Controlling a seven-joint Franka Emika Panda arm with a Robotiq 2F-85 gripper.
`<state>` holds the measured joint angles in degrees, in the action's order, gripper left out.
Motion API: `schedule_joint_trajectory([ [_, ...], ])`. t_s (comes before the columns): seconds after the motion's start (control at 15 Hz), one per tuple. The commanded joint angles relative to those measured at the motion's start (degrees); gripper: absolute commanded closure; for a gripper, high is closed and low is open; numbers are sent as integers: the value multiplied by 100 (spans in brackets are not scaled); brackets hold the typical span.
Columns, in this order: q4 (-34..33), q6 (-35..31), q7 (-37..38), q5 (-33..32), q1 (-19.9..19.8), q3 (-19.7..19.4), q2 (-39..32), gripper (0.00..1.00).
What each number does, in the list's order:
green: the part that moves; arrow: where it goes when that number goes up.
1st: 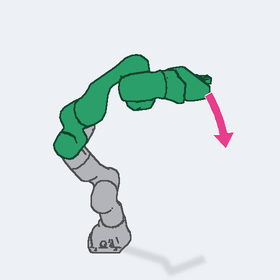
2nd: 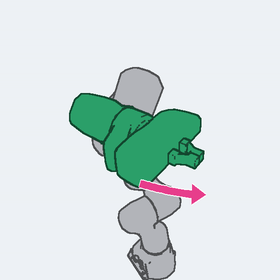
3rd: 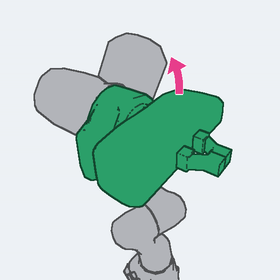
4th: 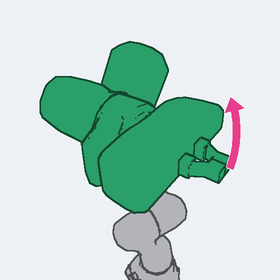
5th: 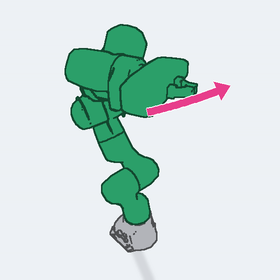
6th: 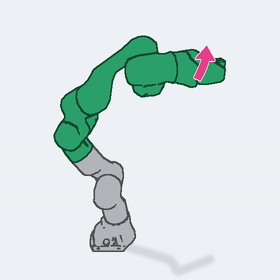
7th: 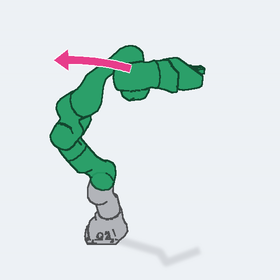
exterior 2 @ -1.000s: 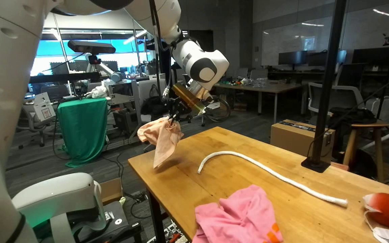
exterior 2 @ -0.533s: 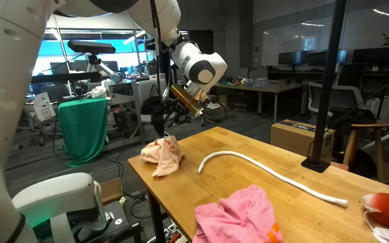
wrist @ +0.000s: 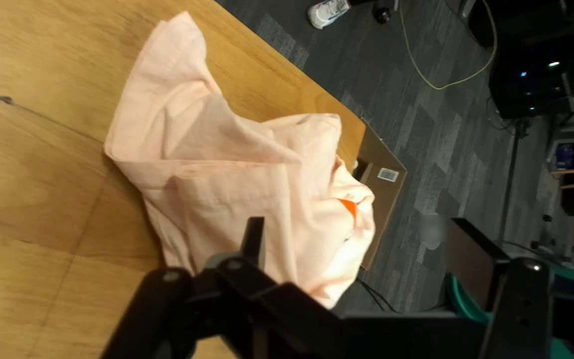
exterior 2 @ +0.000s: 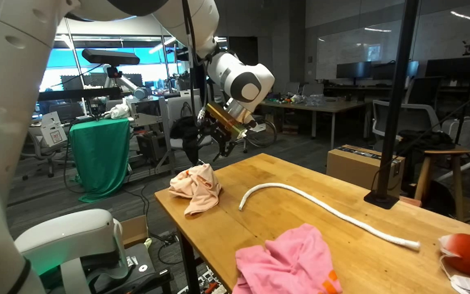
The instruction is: Move the radish toy, yellow towel and pink t-shirt to the right, move the peach t-shirt to the left
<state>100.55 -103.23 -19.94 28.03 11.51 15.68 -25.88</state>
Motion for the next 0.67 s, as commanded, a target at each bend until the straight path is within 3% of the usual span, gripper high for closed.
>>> schedule_joint_trajectory([
  [0.0, -76, 179, 740, -736, 70, -236, 106, 0],
  [0.27, 189, 234, 1163, -1384, -2, -421, 444, 0],
  [0.6, 714, 264, 1331, -1618, -157, -592, 1052, 0],
])
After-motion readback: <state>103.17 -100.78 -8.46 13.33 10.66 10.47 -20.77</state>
